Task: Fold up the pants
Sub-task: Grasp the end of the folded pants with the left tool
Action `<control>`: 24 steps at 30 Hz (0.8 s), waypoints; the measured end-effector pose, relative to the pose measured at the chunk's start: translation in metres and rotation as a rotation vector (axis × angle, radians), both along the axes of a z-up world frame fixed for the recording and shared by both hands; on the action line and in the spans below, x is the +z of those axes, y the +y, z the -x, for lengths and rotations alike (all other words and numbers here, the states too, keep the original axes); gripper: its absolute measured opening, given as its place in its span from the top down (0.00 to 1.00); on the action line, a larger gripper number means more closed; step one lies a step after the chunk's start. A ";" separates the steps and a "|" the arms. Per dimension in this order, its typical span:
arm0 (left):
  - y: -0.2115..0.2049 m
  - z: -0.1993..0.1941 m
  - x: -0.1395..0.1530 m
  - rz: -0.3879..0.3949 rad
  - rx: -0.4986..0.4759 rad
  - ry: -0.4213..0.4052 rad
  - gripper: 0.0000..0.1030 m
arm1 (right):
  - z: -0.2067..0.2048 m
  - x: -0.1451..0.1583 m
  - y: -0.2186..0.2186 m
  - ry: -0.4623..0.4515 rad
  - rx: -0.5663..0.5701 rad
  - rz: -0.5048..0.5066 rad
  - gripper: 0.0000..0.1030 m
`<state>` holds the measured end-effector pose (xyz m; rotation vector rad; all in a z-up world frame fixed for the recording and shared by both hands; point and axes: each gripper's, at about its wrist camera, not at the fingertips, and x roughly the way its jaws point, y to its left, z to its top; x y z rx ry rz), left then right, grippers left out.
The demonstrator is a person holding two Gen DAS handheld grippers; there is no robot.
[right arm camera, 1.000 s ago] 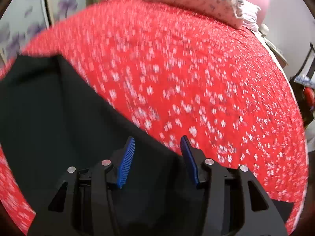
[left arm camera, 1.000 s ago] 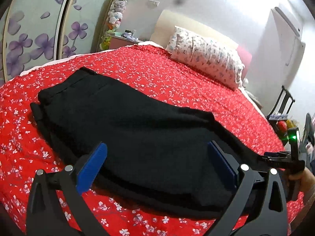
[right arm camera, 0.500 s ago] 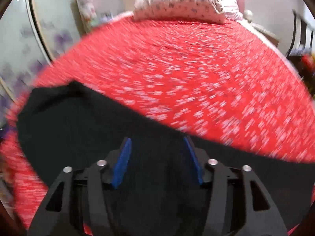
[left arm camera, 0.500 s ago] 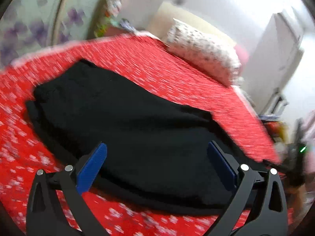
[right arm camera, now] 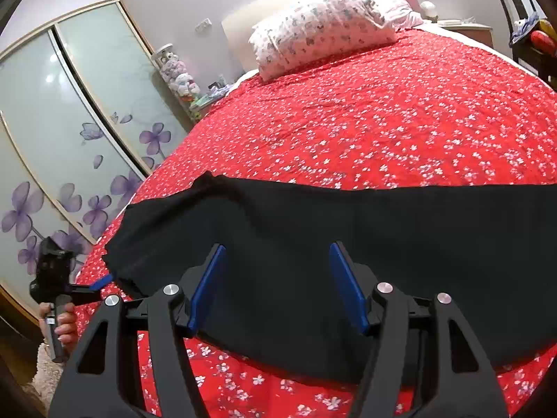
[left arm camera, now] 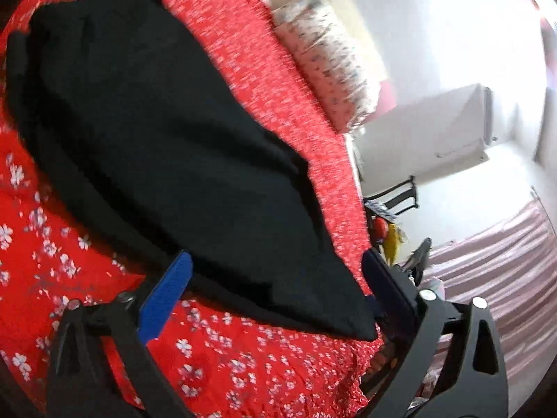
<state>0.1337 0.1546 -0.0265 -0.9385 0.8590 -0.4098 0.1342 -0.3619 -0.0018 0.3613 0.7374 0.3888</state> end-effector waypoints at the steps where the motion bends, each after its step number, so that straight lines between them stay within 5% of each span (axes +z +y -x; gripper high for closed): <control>1: 0.002 -0.004 -0.007 0.004 0.020 0.033 0.13 | 0.001 0.000 0.003 0.001 0.007 0.010 0.38; 9: 0.024 -0.020 -0.026 0.069 0.165 0.098 0.28 | 0.007 -0.002 0.011 0.002 0.036 0.022 0.38; 11: 0.032 -0.023 -0.030 0.064 0.202 0.107 0.42 | 0.008 -0.002 0.012 0.004 0.037 0.020 0.38; 13: 0.037 -0.021 -0.033 0.046 0.237 0.120 0.76 | 0.009 -0.002 0.012 0.002 0.038 0.016 0.38; 15: 0.042 -0.018 -0.033 0.015 0.270 0.126 0.91 | 0.011 -0.001 0.010 -0.001 0.030 0.008 0.38; 20: 0.044 -0.003 -0.018 -0.059 0.322 0.074 0.93 | 0.030 0.019 -0.017 -0.067 -0.119 -0.011 0.38; 24: 0.040 -0.010 -0.024 -0.110 0.294 0.119 0.85 | 0.067 0.038 -0.090 -0.130 -0.435 -0.100 0.26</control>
